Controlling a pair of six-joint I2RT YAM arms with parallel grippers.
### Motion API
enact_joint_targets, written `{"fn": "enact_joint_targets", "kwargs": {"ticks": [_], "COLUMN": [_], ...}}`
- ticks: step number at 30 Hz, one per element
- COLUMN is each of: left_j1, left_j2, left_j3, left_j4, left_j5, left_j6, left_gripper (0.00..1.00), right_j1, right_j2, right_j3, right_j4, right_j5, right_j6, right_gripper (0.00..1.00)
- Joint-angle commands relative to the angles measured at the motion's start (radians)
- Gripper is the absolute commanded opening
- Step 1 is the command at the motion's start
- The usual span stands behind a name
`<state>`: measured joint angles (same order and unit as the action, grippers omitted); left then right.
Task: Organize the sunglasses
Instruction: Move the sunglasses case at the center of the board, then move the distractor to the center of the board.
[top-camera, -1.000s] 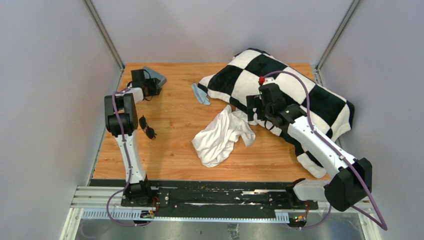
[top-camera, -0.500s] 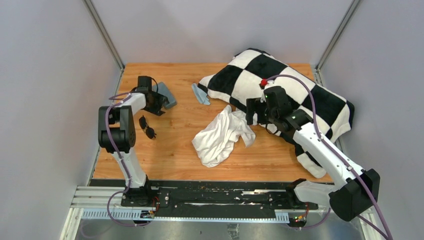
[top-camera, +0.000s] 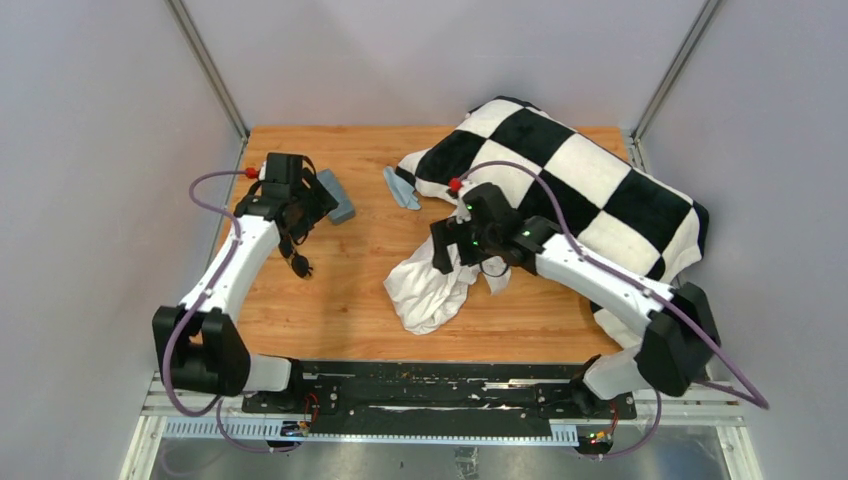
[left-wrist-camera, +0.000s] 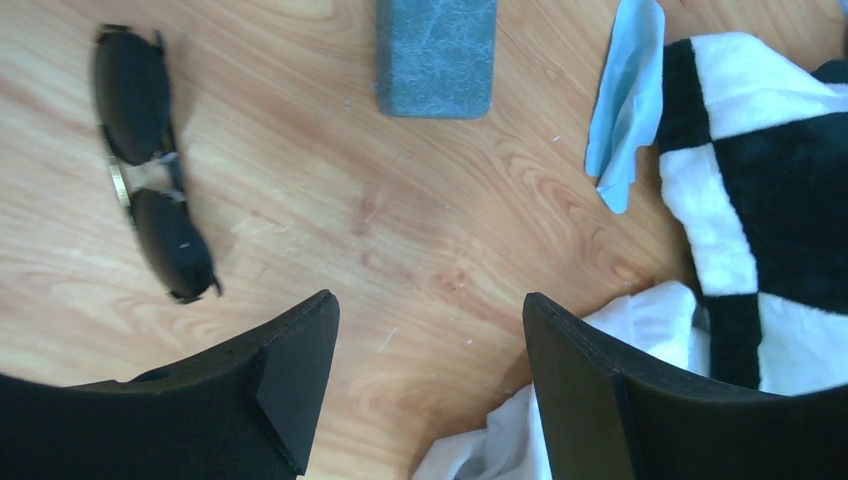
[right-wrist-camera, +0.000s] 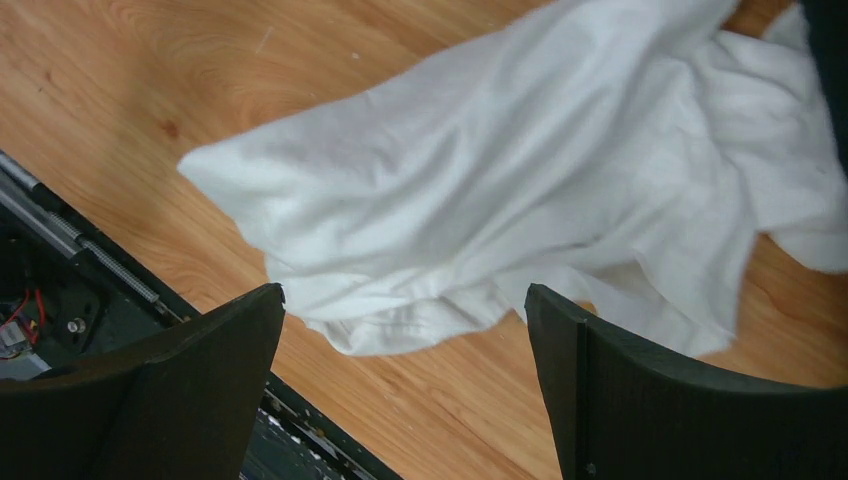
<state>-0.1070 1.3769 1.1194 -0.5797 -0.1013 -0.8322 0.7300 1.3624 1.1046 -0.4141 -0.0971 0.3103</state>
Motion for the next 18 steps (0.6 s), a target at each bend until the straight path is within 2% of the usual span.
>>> {"fn": "enact_joint_targets", "kwargs": {"ticks": [1, 7, 12, 18], "left_j1": [-0.005, -0.003, -0.004, -0.003], "left_j2": [-0.112, -0.209, -0.231, -0.223], "left_j3": [-0.036, -0.047, -0.068, -0.070], "left_j4": [-0.108, -0.170, -0.172, -0.174], "left_j5": [-0.091, -0.121, -0.096, -0.101], "left_j6": [0.104, 0.140, 0.131, 0.131], "left_gripper": [0.74, 0.74, 0.74, 0.75], "right_j1": [0.064, 0.072, 0.083, 0.163], "right_j2": [0.157, 0.424, 0.638, 0.689], "right_j3": [0.109, 0.334, 0.516, 0.502], "right_j4": [0.122, 0.159, 0.109, 0.091], "right_j5": [-0.086, -0.128, -0.185, -0.224], "right_j6": [0.040, 0.033, 0.060, 0.041], "right_gripper": [0.97, 0.97, 0.96, 0.96]}}
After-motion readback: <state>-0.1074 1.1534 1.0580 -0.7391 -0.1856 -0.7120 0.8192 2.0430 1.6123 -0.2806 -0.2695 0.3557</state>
